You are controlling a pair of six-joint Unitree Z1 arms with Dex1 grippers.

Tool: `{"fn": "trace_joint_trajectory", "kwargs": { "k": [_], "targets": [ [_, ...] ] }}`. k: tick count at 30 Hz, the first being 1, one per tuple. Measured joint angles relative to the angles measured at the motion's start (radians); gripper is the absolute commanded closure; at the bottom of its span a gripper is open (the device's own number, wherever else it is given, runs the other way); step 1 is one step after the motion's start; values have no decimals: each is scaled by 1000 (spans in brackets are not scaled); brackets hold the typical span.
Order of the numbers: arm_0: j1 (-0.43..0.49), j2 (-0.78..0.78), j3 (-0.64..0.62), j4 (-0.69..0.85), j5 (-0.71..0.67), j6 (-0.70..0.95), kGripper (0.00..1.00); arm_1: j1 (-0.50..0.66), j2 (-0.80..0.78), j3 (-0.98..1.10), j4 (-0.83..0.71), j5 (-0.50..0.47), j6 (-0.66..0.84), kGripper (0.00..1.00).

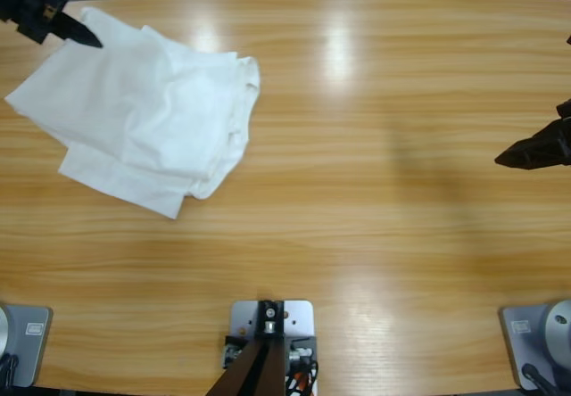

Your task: Fold clothes

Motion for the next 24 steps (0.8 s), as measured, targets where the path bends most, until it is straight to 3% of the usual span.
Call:
{"fn": "trace_joint_trajectory", "kwargs": {
  "k": [17, 18, 19, 20, 22, 24],
  "targets": [
    [-390, 210, -160, 60, 130, -81, 1000, 0, -2, 1, 0, 5, 0, 262],
    [-407, 230, -185, 68, 135, -82, 895, 0, -2, 1, 0, 6, 0, 262],
    [-424, 249, -211, 78, 139, -82, 522, 0, -2, 2, 0, 6, 0, 262],
    [-438, 267, -241, 89, 140, -83, 320, 0, -2, 2, 0, 6, 0, 262],
    [-464, 300, -307, 125, 141, -85, 188, 0, -2, 3, 0, 7, 0, 262],
    [-488, 324, -365, 158, 141, -85, 169, 0, -2, 4, 0, 7, 0, 262]
  ]
}}
